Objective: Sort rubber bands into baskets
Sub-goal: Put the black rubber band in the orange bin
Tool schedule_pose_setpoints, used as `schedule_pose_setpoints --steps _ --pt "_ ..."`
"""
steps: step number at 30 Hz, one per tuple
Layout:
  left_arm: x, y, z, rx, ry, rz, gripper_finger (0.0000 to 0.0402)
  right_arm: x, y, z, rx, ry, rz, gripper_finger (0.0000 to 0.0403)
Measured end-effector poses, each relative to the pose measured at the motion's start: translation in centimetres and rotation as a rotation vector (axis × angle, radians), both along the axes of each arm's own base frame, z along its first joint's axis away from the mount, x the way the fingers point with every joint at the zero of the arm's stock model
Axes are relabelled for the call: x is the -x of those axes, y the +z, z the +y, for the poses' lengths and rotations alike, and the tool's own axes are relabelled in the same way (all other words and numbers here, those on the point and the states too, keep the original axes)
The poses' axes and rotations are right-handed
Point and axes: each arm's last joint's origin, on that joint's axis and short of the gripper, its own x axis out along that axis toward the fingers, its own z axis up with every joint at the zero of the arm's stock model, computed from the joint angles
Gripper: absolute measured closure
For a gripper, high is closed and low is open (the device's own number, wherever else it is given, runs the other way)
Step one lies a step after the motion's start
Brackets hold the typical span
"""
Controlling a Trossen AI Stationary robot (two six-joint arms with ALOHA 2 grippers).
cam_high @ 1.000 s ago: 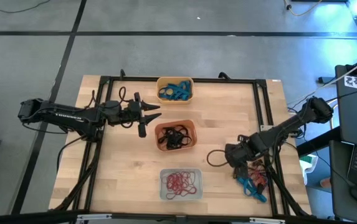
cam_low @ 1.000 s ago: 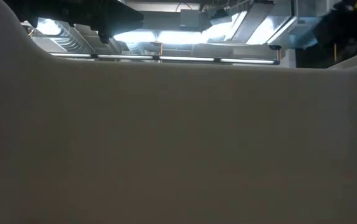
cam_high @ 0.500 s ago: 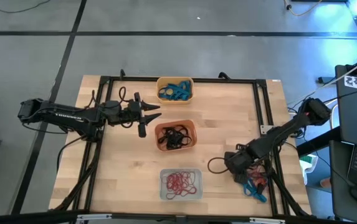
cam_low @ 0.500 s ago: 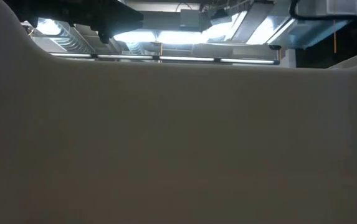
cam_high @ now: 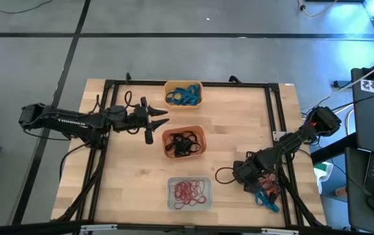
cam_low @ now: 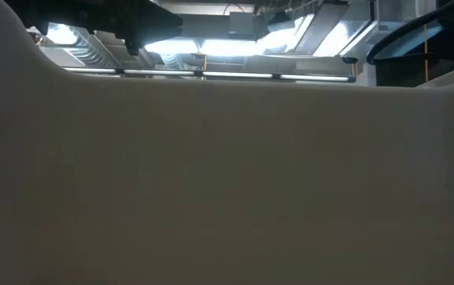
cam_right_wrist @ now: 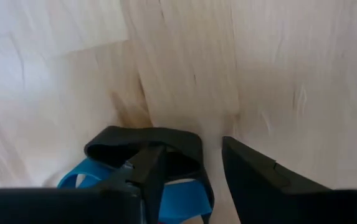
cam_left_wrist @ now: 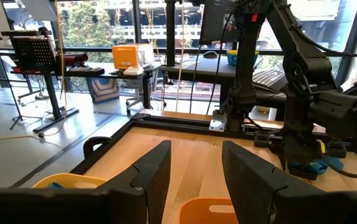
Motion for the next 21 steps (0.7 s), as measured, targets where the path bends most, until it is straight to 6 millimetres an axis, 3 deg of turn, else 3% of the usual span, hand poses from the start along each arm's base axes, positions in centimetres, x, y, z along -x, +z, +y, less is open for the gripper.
schedule_pose_setpoints --steps 4,12,21 --pt "0.0 0.0 0.0 0.000 0.000 0.000 0.0260 -0.1 0.0 -0.1 0.000 0.000 -0.001 0.0281" --pt "0.0 0.0 0.0 0.000 0.000 0.000 0.0260 -0.3 0.4 0.1 -0.006 0.052 -0.017 0.0393" --pt "0.0 0.0 0.0 0.000 0.000 0.000 0.0260 -2.7 3.5 0.2 0.042 0.095 -0.132 0.0388"
